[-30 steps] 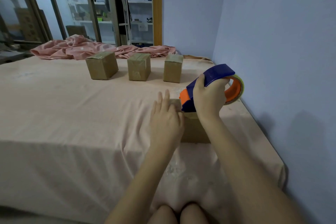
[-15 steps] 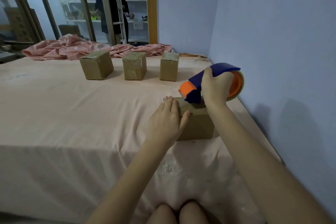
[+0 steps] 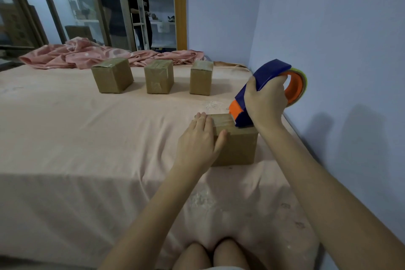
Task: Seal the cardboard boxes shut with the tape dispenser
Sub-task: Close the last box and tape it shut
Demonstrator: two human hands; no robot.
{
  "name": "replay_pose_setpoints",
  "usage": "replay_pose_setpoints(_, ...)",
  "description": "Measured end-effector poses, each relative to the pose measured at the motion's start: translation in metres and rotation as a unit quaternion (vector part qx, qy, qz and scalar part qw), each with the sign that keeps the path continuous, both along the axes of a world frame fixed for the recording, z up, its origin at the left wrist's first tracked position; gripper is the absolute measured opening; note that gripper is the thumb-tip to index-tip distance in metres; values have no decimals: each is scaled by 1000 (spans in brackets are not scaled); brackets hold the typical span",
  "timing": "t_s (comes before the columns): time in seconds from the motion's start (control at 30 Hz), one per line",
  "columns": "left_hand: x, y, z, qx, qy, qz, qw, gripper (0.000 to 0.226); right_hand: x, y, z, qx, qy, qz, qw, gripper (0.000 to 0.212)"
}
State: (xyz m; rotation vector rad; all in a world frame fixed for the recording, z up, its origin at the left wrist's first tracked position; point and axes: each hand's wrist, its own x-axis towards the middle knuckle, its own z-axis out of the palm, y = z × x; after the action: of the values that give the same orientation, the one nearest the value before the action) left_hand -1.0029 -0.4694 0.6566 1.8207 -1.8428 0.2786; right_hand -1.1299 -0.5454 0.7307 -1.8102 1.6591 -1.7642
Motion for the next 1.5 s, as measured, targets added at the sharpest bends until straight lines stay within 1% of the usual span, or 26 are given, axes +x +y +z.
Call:
replay_pose_setpoints(0.1,0,0,0,6,0,-3,1000,58,4,1,-1,-32,57,-12,998,37)
replay_pose_setpoints(0.17,0,1,2,11,-5,-11,1000,58,5,0,-3,-36,82,-18,996,37)
replay_pose_setpoints(0.3,-1,2,8,31,-28,-8,999,57,6,-2,-6,-24,86,-15,996,43)
replay_pose_setpoints(0.37,-6,1,16,47,-74,24,996,59,7,-1,-7,-25,93,-17,995,46)
replay_pose_setpoints(0.43,-18,-3,25,52,-101,25,993,66,9,-1,-7,-19,98,-21,995,49)
replay_pose_setpoints(0.53,-34,-8,26,88,-75,-26,993,73,8,-1,-6,3,94,-25,995,52)
replay_pose_setpoints(0.67,-37,-7,16,77,-108,-14,991,83,7,1,-7,8,92,-25,995,54)
replay_pose_setpoints(0.8,-35,-9,16,79,-138,-5,987,86,9,3,-8,-2,75,-33,997,55)
replay_pose_setpoints(0.9,-25,-7,17,93,-131,-4,987,86,18,5,-10,-12,71,-35,997,53)
replay_pose_setpoints(1.1,6,-3,23,110,-112,-7,987,84,48,10,-11,-23,72,-5,997,50)
replay_pose_setpoints(1.17,3,-5,29,114,-112,-15,987,83,47,8,-11,-10,55,-10,998,51)
replay_pose_setpoints(1.27,-1,-5,29,93,-74,-15,993,88,42,6,-12,15,34,-21,999,53)
replay_pose_setpoints(1.4,0,0,15,45,-87,-10,995,88,39,8,-12,21,3,-14,1000,53)
replay_pose_setpoints(1.5,3,-3,14,48,-96,-15,994,88,30,7,-11,43,-60,21,997,48)
